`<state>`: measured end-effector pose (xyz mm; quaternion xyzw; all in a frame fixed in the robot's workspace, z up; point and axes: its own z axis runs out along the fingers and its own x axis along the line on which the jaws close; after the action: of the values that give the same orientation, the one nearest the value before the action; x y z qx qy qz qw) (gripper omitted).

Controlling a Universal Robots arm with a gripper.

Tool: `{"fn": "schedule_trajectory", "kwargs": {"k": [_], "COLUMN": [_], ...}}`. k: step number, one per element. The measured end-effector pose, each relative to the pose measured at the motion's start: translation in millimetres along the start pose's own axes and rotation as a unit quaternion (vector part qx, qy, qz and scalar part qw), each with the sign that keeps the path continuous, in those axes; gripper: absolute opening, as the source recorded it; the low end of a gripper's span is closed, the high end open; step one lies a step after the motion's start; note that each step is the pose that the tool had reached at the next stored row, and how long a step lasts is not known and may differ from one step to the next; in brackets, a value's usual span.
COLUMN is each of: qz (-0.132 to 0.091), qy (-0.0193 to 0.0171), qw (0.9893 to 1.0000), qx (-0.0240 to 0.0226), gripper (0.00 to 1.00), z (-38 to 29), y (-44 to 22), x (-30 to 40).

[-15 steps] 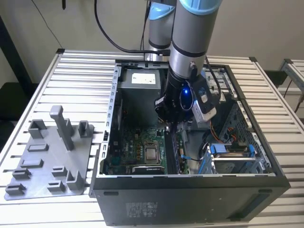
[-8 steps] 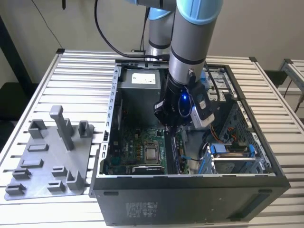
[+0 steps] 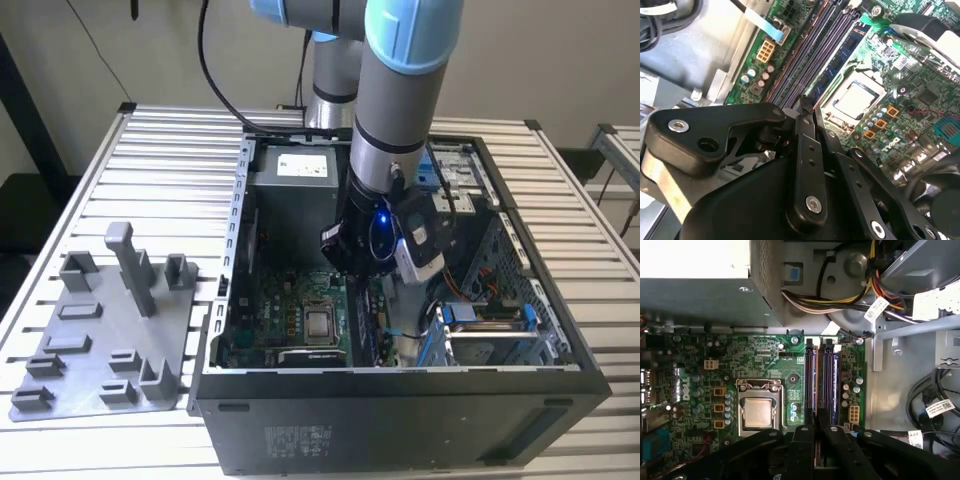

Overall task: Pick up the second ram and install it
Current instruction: 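Insert the second ram into the second slot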

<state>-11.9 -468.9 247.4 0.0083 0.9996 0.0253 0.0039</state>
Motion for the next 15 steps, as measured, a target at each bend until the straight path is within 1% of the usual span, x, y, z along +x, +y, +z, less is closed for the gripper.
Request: {"fn": "schedule_trajectory", "kwargs": {"k": [11,13,15], "qz": [0.011,0.011,0.012], "qy": [-0.0003,0.0018,0.002], "qw": [0.9999,0.9999,0.9999], "qx": [0.0,0.0002,0.0002], "gripper": [0.14,0.14,0.14], "z": [15.1,15.9,15.9], "y": [-5.2,-6.0,-6.0], "x": [1.3,1.2,1.3]}}
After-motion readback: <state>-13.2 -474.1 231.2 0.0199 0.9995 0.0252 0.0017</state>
